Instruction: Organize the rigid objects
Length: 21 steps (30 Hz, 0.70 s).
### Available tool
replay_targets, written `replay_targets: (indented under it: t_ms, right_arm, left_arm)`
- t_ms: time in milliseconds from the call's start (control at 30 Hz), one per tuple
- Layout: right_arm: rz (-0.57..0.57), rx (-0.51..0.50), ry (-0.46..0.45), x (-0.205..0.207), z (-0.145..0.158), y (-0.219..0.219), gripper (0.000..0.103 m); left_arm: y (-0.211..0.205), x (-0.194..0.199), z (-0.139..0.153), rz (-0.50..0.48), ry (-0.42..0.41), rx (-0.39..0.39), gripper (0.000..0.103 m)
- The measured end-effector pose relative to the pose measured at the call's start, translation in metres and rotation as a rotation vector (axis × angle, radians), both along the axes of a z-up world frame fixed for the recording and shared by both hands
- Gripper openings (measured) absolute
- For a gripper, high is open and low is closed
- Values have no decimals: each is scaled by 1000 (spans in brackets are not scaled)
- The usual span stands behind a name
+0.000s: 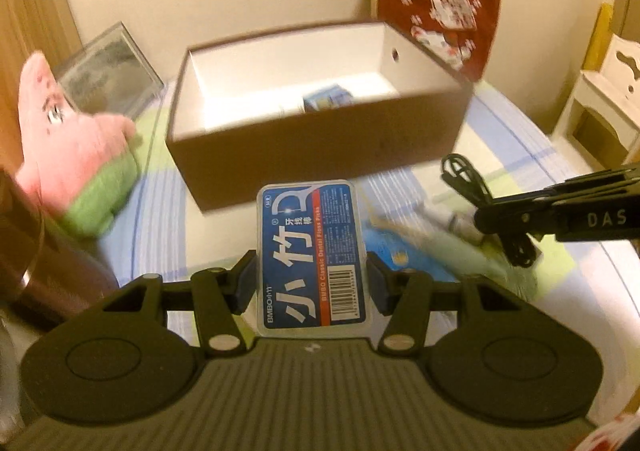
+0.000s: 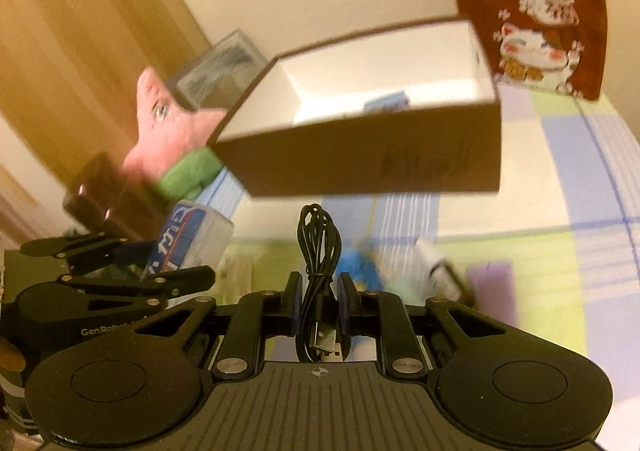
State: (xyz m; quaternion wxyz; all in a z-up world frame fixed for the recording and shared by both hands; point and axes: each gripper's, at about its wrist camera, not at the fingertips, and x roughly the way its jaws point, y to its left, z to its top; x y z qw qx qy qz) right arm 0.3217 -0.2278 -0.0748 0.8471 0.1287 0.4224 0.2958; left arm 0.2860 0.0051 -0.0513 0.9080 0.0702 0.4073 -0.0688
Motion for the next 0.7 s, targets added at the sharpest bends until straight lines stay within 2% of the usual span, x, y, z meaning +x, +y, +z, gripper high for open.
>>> replay_targets:
  t_ms: [400, 700]
  right_arm:
    - [-83, -21, -110, 92, 36, -4, 18]
    - [-122, -83, -125, 153, 29, 5, 18]
  left_arm:
    - [4, 95, 34, 31, -91, 29, 53]
    - [16, 162, 26, 70, -71, 56, 53]
